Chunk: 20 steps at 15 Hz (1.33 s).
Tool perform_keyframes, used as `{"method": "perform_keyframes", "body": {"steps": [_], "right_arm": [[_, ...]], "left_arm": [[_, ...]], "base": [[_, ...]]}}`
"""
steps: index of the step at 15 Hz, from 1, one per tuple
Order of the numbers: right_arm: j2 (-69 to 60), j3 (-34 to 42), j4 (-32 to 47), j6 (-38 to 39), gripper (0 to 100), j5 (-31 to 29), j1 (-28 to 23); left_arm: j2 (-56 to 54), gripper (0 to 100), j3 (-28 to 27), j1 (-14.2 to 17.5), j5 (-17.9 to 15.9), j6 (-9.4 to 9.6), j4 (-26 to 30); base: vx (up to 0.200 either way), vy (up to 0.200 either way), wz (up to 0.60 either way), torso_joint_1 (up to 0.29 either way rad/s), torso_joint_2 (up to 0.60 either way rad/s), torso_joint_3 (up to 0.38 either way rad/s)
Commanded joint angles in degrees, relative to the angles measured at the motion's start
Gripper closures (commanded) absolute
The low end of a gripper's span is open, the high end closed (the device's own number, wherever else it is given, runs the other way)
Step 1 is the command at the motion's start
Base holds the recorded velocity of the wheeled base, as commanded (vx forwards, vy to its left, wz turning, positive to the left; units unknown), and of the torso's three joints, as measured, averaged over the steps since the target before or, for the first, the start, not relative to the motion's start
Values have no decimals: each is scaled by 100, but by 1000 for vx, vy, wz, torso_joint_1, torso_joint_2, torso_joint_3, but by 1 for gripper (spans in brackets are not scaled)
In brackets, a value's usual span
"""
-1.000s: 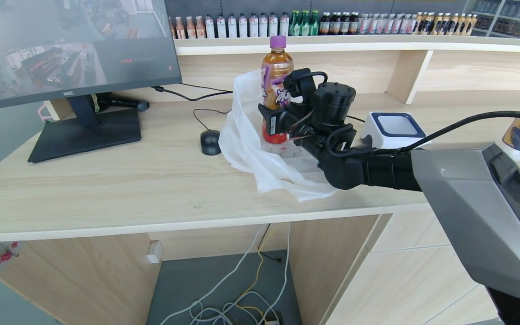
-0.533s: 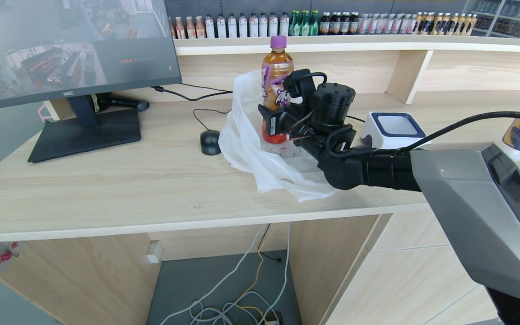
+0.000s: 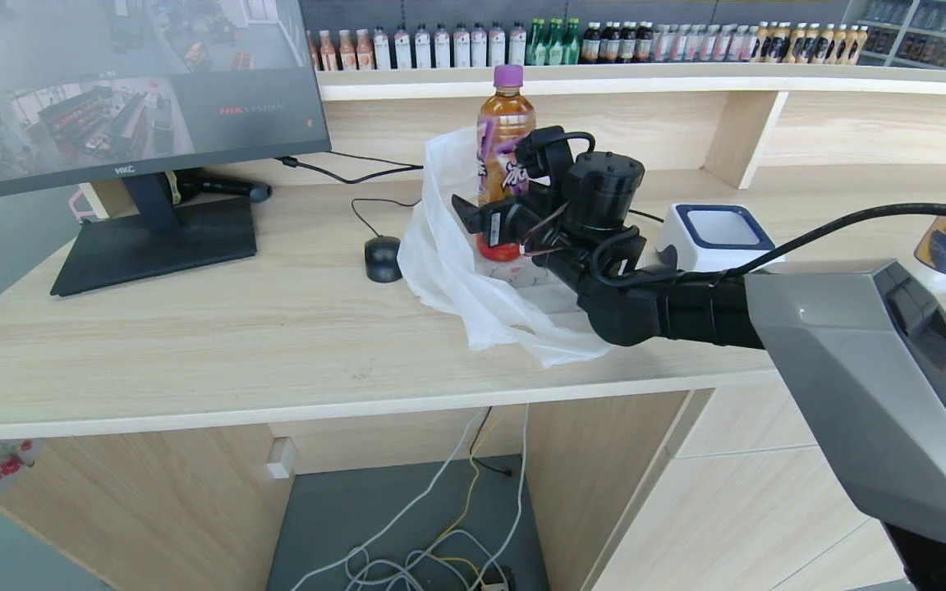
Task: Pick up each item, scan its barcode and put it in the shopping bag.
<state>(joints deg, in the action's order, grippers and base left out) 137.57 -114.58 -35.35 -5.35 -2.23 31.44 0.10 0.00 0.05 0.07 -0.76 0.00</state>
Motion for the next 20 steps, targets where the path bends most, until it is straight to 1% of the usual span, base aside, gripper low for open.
{"method": "perform_keyframes", "body": {"steps": [1, 9, 16, 18, 20], "right_arm": [[-29, -1, -7, -1, 0, -5, 3], [-187, -1, -16, -1, 0, -23, 46], [-1022, -1, -7, -36, 0, -58, 90], [-1461, 261, -51, -45, 0, -67, 187], [-1936, 1017, -341, -45, 0, -225, 301]], "left_arm": [[-1, 0, 0, 4, 1, -4, 0], [-1, 0, 0, 4, 1, -4, 0], [-1, 0, 0, 4, 1, -4, 0], [-1, 0, 0, 4, 1, -4, 0], [-1, 0, 0, 4, 1, -4, 0]], "base": [[0, 0, 0, 0, 0, 0], [0, 0, 0, 0, 0, 0], [0, 0, 0, 0, 0, 0], [0, 0, 0, 0, 0, 0], [0, 0, 0, 0, 0, 0]]}}
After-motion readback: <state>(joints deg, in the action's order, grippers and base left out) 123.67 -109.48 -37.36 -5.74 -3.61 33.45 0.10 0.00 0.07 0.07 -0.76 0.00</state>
